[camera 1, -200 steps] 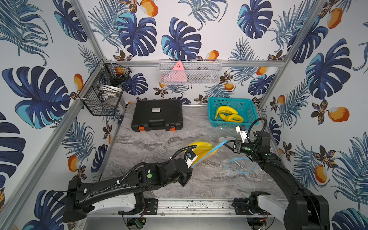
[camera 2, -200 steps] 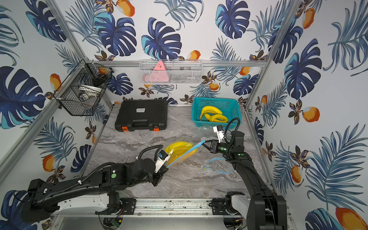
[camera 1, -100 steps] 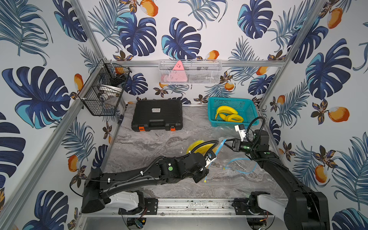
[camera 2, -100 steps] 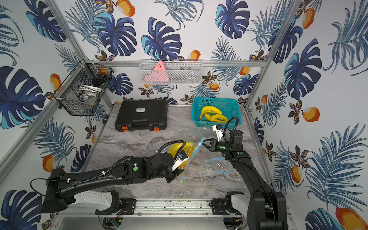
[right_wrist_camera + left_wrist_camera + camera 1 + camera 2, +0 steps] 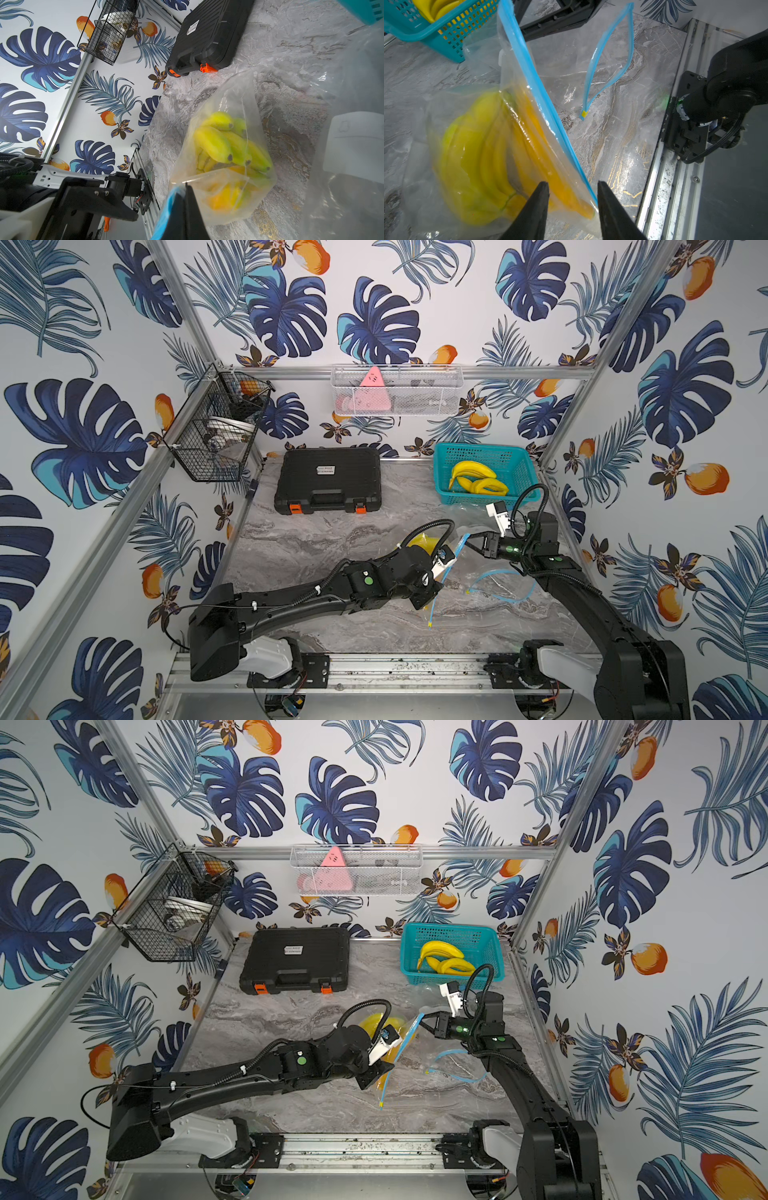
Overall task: Open the zip-top bag and take out the banana
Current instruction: Open the zipper of the food storage bag at the center of the board.
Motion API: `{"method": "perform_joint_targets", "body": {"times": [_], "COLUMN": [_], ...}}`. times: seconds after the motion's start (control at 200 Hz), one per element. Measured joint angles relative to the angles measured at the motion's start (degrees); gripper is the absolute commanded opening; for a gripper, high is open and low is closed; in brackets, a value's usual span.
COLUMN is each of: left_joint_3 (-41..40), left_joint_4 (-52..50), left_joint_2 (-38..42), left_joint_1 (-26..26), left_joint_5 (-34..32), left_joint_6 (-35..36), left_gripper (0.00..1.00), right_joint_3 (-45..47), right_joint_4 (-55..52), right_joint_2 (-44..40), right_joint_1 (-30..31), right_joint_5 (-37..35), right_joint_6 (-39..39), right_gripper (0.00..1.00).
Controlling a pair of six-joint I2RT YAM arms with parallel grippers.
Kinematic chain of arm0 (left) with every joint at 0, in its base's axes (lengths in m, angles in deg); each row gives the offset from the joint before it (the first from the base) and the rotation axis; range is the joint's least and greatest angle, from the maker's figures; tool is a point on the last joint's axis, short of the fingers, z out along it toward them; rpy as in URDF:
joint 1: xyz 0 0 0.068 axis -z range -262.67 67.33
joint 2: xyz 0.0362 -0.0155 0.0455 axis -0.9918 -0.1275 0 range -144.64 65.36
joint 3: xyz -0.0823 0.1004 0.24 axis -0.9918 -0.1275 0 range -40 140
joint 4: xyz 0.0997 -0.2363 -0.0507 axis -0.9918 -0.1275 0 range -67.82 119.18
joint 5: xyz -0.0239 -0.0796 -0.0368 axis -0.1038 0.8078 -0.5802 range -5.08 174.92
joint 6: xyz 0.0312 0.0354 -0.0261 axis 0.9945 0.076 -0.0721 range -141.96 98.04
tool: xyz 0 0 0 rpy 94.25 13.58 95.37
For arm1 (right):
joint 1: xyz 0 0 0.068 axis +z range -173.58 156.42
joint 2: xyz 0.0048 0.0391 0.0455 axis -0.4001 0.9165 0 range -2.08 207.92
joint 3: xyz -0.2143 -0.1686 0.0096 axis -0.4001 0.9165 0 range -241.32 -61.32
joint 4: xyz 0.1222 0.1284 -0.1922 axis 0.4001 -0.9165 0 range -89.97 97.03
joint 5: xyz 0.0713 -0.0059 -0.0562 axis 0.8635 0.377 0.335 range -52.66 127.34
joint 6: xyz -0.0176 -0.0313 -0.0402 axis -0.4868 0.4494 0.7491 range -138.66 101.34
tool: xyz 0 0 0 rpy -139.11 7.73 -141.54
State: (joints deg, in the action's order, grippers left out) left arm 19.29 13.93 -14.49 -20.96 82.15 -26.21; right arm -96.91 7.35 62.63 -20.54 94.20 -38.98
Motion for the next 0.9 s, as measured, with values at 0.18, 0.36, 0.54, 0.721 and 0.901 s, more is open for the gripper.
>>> {"method": "perform_joint_targets", "body": {"times": [0.18,0.36,0.54,0.721,0.901], "left_joint_3": [-0.11,-0.74,-0.7,-0.15,1.95], "left_joint_4": [1.46,3.56,4.55,5.53,5.75], "left_joint_2": [-1.29,-1.33,-1.55,-2.8,-4.63], "left_joint_1": [-0.46,-2.43,-2.89,-3.15,-3.34], "left_joint_5": [1.09,1.88,2.78,3.23,3.32], "left_joint_6": [0.04,-0.15,-0.15,-0.2,-0.33], "left_gripper": [0.4,0.4,0.39,0.4,0.39], "right_joint_3": [0.0,0.0,0.02,0.02,0.02], "right_joint_4": [-0.02,-0.24,-0.26,-0.39,-0.44], "right_joint_2": [0.0,0.0,0.0,0.02,0.07], "right_joint_1": [0.22,0.22,0.28,0.48,0.74], "right_joint_5": [0.0,0.0,0.0,0.0,-0.02], "right_joint_6": [0.04,0.44,0.46,0.46,0.66], "right_gripper": [0.0,0.0,0.0,0.0,0.0]}}
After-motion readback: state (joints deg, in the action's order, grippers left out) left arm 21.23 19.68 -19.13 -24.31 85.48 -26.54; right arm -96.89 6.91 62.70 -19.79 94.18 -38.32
